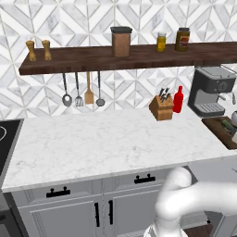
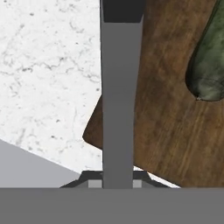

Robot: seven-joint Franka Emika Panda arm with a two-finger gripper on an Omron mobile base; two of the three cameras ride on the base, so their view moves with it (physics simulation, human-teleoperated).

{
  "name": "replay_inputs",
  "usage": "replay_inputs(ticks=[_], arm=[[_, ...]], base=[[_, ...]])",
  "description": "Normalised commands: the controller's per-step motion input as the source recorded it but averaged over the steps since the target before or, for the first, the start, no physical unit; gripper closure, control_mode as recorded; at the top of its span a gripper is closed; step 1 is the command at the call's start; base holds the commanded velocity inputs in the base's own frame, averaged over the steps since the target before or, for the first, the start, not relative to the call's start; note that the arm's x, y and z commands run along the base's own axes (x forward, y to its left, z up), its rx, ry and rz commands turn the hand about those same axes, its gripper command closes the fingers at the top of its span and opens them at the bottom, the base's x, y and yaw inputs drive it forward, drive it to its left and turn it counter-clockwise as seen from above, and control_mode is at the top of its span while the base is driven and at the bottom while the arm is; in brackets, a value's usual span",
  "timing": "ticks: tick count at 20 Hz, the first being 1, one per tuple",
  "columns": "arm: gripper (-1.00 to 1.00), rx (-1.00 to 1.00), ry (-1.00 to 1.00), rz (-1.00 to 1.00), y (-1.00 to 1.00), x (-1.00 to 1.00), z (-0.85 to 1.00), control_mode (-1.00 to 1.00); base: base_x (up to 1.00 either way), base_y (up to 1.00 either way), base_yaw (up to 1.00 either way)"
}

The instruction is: Place the appropriate cutting tool for cutting the cucumber skin on the cutting board.

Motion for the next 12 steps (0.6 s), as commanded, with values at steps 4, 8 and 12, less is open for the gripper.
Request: replay_inputs(ticks=[4,8,12], arm=[[1.00,0.00,0.00,0.00,-0.34,0.38,0.00,-1.00],[1.00,0.00,0.00,0.00,-0.06,0.29,-0.13,-1.00],[1.00,0.00,0.00,0.00,-0.04,0.05,-0.36,-1.00]], base=[[0.00,0.00,0.00],[0.00,0.00,0.00],[0.00,0.00,0.00]])
